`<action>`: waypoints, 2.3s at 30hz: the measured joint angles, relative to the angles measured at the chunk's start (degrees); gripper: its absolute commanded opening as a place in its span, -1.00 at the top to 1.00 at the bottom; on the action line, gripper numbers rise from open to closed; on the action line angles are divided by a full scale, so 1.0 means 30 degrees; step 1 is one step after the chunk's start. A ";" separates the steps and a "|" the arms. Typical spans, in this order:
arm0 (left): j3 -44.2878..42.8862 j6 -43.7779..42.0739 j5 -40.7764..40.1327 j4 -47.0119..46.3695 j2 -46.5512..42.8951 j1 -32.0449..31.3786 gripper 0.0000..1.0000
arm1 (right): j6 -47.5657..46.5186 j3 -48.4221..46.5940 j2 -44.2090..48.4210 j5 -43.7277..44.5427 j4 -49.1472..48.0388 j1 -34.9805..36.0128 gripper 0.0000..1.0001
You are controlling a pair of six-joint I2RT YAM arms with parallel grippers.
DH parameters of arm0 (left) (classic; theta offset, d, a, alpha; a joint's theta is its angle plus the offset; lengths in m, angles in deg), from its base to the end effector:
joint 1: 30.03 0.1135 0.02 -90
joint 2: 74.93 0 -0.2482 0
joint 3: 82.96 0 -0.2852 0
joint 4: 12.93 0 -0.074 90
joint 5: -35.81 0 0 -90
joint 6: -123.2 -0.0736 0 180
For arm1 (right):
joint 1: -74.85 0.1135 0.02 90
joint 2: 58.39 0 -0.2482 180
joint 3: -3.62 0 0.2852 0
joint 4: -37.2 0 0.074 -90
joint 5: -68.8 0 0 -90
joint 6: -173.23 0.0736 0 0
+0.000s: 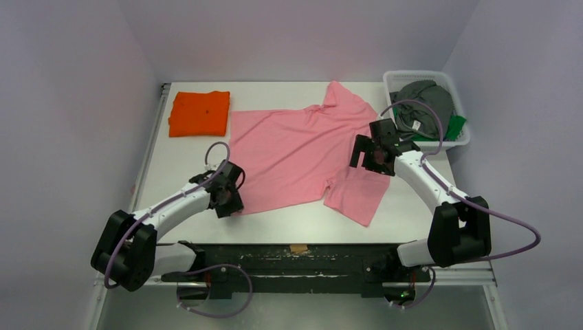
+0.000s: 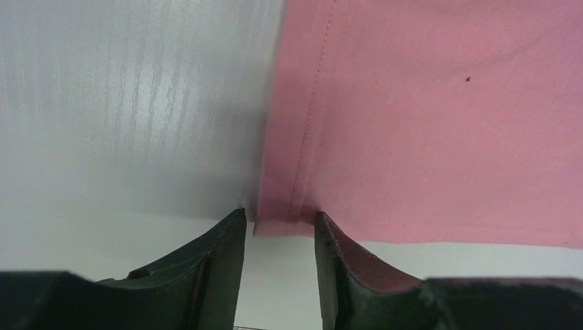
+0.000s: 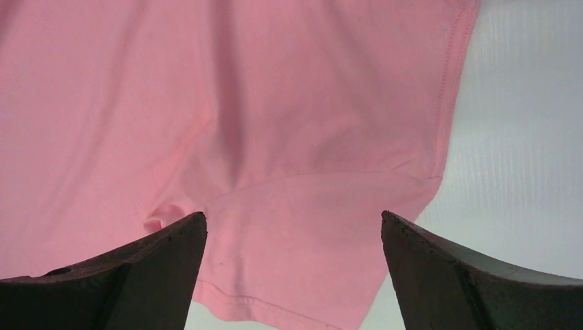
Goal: Fold and stack the t-shirts
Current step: Grab the side of the flattened tshirt closest away from the robot with both arms
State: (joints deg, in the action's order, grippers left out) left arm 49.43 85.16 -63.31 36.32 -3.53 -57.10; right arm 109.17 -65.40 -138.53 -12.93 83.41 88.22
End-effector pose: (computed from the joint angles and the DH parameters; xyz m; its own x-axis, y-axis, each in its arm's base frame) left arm 0.2231 -0.1009 0.0934 -0.8463 -0.4408 -0.2992 -0.4193 0.8976 -0.1363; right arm 0.3299 0.0675 0.1794 -0.8035 0.2540 -0.5384 0.2204 0.9671 0.1272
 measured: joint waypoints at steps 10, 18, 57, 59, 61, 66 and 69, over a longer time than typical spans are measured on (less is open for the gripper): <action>-0.0386 0.0262 -0.0015 -0.0583 0.0867 -0.0357 1.00 | 0.0080 0.0007 -0.0007 0.0525 0.0160 0.0000 -0.89; -0.0423 0.0175 -0.0874 -0.0393 0.0153 -0.0663 1.00 | 0.0590 0.0692 0.0889 0.1472 0.1421 0.0306 -0.86; 0.0044 -0.0211 -0.1676 0.0022 -0.1370 0.1770 1.00 | 0.4430 0.6550 0.1865 -0.0248 0.3330 0.5049 0.87; 0.0044 -0.0211 -0.1676 0.0029 -0.1370 0.1770 1.00 | 0.4677 0.6703 0.2149 -0.0102 0.3293 0.5049 1.00; 0.0044 -0.0219 -0.1668 0.0058 -0.1377 0.1770 1.00 | 0.4816 0.6834 0.2477 0.0015 0.3381 0.5049 1.00; 0.0073 -0.0197 -0.1523 0.0663 -0.1967 0.1770 1.00 | 0.5042 0.6980 0.3956 0.0481 0.5187 0.5122 1.00; 0.0240 -0.0124 -0.1406 0.1406 -0.3228 0.1770 1.00 | 0.5544 0.6717 0.5727 0.0503 0.7198 0.5865 1.00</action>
State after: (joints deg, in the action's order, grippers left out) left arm 50.15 84.79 -67.53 40.54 -13.22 -51.79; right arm 125.80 -45.25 -121.35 -11.42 105.00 105.81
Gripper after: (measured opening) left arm 0.006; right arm 0.015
